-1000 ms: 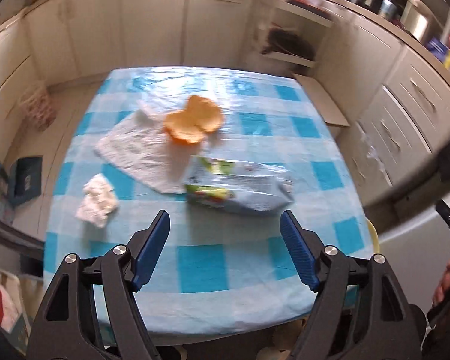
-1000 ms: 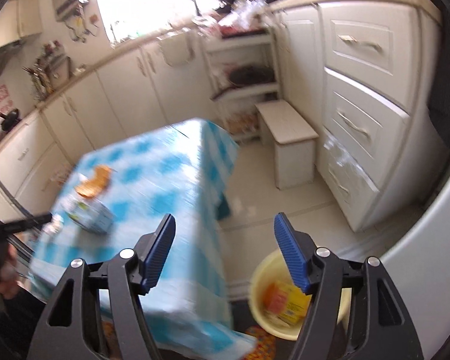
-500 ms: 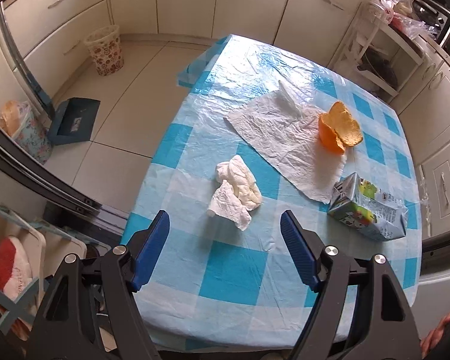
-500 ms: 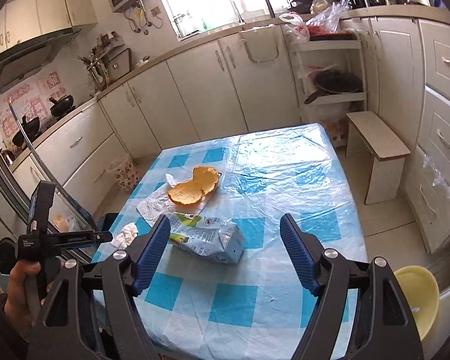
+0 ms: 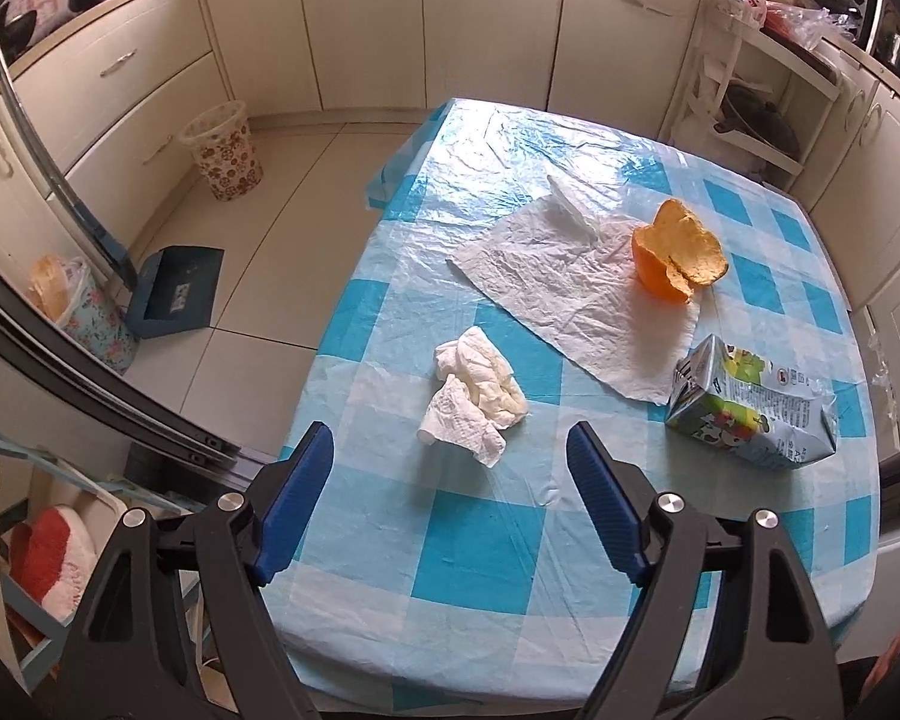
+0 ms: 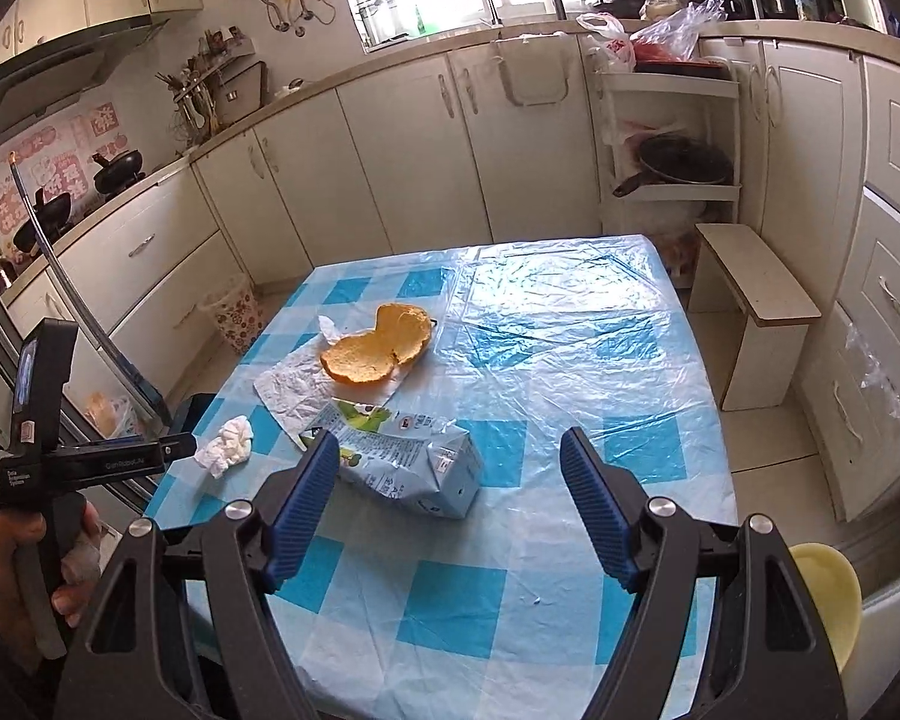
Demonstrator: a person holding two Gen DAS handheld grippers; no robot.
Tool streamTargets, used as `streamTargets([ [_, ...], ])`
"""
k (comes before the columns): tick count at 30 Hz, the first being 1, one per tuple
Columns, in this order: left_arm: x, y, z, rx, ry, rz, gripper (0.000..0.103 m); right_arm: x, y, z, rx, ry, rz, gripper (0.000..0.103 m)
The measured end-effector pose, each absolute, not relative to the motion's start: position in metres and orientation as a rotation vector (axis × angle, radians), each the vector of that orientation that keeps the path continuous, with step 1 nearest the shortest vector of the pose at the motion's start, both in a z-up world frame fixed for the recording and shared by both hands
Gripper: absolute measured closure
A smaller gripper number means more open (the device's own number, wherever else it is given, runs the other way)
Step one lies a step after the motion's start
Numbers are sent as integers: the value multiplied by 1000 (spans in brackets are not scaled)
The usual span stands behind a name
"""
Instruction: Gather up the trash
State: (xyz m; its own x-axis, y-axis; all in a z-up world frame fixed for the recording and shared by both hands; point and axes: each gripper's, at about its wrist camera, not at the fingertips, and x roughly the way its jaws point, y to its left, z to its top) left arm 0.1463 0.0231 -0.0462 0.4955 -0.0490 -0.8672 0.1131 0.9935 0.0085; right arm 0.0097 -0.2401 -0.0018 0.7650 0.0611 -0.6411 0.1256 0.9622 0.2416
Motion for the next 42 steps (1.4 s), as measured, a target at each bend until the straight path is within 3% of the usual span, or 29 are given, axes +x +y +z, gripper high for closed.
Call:
streamTargets([
  [42,115,-3,-35,-47,1033,-47,18,12,-219,2,227,690,23,24],
])
